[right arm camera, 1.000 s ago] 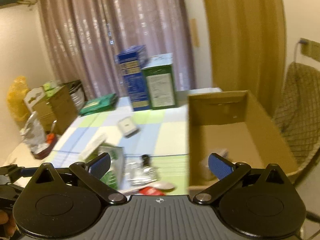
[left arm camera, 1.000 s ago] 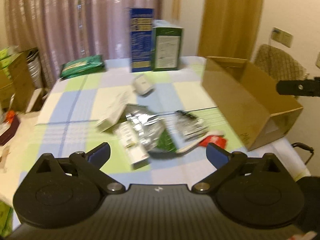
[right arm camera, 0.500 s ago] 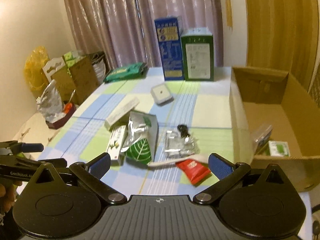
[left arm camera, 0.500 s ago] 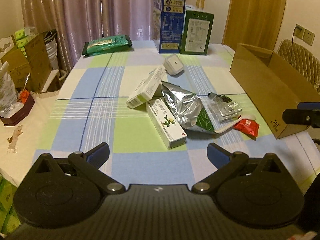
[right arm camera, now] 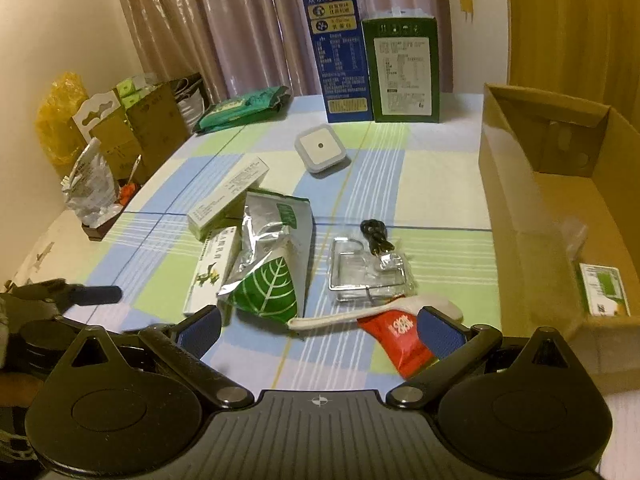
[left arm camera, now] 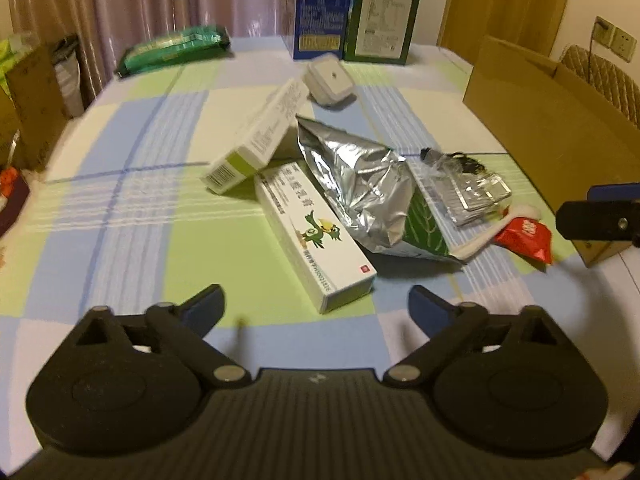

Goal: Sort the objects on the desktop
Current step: 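Grasp the white ointment box with left tool while right tool grasps silver foil bag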

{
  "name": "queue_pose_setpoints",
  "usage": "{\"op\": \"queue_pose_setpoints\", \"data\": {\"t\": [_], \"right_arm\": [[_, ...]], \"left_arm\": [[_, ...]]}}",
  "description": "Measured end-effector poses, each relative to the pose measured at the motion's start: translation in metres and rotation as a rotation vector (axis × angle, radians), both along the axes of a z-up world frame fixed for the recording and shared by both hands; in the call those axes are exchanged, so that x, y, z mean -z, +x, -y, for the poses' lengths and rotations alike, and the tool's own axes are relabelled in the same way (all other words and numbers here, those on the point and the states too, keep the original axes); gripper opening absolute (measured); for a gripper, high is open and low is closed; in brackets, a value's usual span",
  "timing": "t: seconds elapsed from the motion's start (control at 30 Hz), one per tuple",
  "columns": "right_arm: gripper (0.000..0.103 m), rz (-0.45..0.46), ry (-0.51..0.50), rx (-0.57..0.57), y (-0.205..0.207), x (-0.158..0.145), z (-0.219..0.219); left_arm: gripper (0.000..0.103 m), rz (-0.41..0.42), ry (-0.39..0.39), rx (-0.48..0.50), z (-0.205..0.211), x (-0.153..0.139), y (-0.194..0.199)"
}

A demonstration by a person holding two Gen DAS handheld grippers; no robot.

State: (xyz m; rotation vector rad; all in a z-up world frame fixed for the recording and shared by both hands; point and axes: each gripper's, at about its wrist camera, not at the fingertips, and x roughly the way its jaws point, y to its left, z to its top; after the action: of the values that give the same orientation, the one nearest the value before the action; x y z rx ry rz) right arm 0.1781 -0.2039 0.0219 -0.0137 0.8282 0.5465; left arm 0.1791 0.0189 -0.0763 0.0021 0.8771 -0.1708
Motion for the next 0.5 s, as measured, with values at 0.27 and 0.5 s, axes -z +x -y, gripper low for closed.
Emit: {"op": "queue_pose_setpoints", "data": {"t": [0.27, 0.5], "right_arm": [[0.101, -0.031, -0.008, -0.003, 0.029, 0.02, -0.014], [0.101, -0.05, 0.007, -0.012, 0.039, 0.024, -0.022]], "left_arm": [[0.074, 0.004, 0.023, 0.025, 0.009, 0.022, 0.027], [0.034, 0.002, 0.104, 0.02, 0.002, 0.019, 0.024]]}}
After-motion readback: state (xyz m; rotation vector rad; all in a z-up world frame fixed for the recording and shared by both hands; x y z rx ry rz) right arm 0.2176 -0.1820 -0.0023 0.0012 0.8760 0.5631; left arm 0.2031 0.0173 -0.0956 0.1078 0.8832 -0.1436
